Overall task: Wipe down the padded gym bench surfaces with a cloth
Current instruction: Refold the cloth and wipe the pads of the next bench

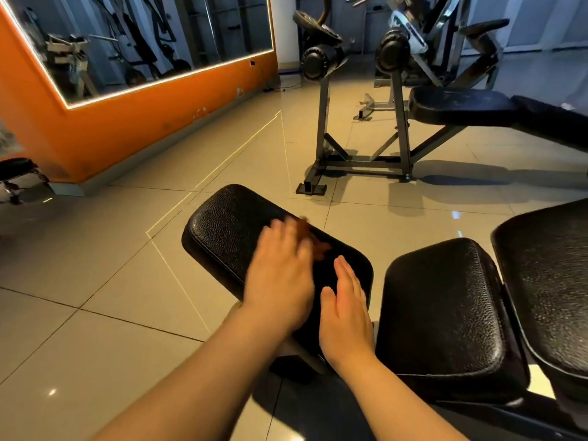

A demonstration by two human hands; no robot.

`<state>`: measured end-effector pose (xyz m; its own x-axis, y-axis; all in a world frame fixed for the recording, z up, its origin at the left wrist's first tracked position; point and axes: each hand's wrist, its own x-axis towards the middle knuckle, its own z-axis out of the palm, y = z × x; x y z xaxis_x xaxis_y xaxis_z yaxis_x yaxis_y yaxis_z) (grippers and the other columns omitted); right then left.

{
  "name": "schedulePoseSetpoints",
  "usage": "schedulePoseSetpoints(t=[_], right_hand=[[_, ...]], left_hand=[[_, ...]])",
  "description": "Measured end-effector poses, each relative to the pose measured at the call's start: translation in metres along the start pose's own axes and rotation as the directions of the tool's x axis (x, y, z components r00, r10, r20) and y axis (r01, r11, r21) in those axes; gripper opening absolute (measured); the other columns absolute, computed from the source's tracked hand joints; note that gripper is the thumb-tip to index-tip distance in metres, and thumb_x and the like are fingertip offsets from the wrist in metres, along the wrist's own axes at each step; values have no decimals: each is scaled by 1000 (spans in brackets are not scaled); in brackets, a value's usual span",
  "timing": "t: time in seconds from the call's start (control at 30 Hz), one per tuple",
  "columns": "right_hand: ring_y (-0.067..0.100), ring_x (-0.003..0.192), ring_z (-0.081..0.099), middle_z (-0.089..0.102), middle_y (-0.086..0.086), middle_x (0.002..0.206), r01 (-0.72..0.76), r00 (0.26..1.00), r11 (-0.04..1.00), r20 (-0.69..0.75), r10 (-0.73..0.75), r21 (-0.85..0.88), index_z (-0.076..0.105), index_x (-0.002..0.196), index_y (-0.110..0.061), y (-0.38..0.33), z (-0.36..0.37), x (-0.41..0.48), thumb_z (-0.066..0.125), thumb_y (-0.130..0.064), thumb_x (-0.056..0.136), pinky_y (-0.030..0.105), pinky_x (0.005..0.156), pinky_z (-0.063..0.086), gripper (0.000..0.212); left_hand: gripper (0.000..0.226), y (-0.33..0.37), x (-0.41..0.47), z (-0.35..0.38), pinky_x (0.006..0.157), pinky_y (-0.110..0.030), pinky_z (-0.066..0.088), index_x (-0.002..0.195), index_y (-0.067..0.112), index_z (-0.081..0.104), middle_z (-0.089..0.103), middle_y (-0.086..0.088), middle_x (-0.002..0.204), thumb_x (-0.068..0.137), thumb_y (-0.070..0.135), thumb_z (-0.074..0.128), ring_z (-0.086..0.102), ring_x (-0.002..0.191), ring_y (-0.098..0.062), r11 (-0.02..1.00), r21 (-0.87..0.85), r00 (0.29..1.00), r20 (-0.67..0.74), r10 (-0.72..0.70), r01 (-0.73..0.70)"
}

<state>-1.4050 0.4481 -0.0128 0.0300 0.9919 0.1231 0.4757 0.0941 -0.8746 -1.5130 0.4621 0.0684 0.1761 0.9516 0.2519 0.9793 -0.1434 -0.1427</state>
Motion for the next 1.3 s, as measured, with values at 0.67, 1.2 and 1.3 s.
schedulePoseSetpoints(t=[0.67,1.2,1.3], right_hand=[[18,153,12,2,0,167,-171,983,979,54,178,-111,6,159,-12,-26,-7,-6,36,-9,106,26,121,21,61],[-11,131,18,19,-17,160,-250,967,918,35,251,307,31,153,-27,-34,-10,-56,35,-11,107,0,98,17,49],[-9,129,19,20,-12,162,-302,949,876,31,314,375,26,157,-20,-36,-12,-44,32,-8,107,10,105,16,51]], left_hand=[[56,-21,49,9,123,-49,5,152,22,31,27,-13,157,97,31,40,23,146,-30,992,126,999,-36,21,-17],[39,-67,-38,-20,119,-53,21,124,22,62,48,-6,142,86,20,51,46,133,-31,982,21,978,-90,187,-186],[42,-74,1,-32,118,-55,26,136,13,52,43,-19,146,94,17,56,36,136,-41,991,-5,981,-144,-132,132]])
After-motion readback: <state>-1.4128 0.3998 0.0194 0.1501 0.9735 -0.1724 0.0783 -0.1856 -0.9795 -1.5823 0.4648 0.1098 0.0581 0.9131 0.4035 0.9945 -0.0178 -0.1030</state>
